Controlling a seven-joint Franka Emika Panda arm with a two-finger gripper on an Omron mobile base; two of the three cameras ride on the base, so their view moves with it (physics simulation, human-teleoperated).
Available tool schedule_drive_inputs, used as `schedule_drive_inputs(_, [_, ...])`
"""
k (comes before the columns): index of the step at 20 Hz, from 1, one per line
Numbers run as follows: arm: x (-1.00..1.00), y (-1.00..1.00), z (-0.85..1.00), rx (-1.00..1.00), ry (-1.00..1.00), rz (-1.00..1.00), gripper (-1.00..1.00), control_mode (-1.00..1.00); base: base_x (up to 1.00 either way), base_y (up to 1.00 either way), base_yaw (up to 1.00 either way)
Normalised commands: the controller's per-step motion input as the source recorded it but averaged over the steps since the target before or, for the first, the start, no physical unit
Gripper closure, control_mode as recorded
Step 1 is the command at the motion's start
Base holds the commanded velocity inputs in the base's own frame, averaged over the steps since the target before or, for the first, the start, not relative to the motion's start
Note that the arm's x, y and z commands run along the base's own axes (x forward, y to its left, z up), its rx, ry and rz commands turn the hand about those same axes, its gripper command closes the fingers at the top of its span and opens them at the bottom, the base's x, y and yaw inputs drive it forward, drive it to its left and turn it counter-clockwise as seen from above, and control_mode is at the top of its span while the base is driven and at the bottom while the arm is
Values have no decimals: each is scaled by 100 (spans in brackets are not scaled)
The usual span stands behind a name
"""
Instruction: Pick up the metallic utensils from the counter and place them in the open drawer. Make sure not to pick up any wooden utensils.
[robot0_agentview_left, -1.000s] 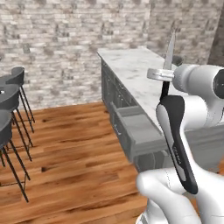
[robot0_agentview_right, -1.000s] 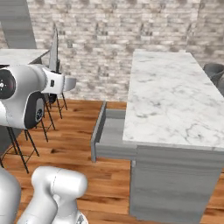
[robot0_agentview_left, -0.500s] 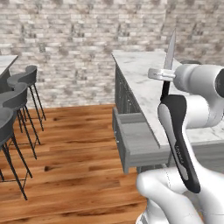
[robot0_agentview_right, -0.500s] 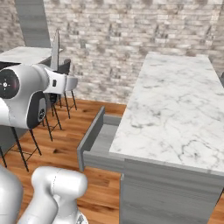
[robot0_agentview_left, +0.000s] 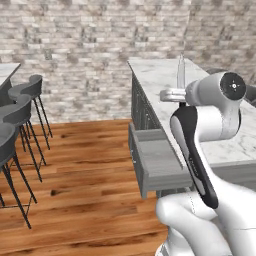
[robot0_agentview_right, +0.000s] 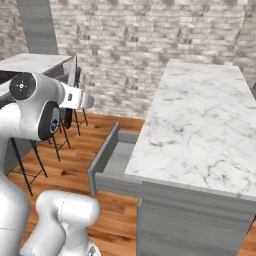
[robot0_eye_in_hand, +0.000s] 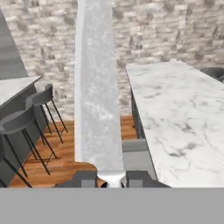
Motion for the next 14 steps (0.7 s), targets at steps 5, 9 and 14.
schedule_drive_inputs(5, [86,-10,-95,-5,32,5,100,-100,0,0,0])
schedule_drive_inputs(9, [95,-11,-94,-4,29,9,100,-100,0,0,0])
schedule_drive_inputs(14, [98,-1,-100,-10,34,4,100,-100,0,0,0])
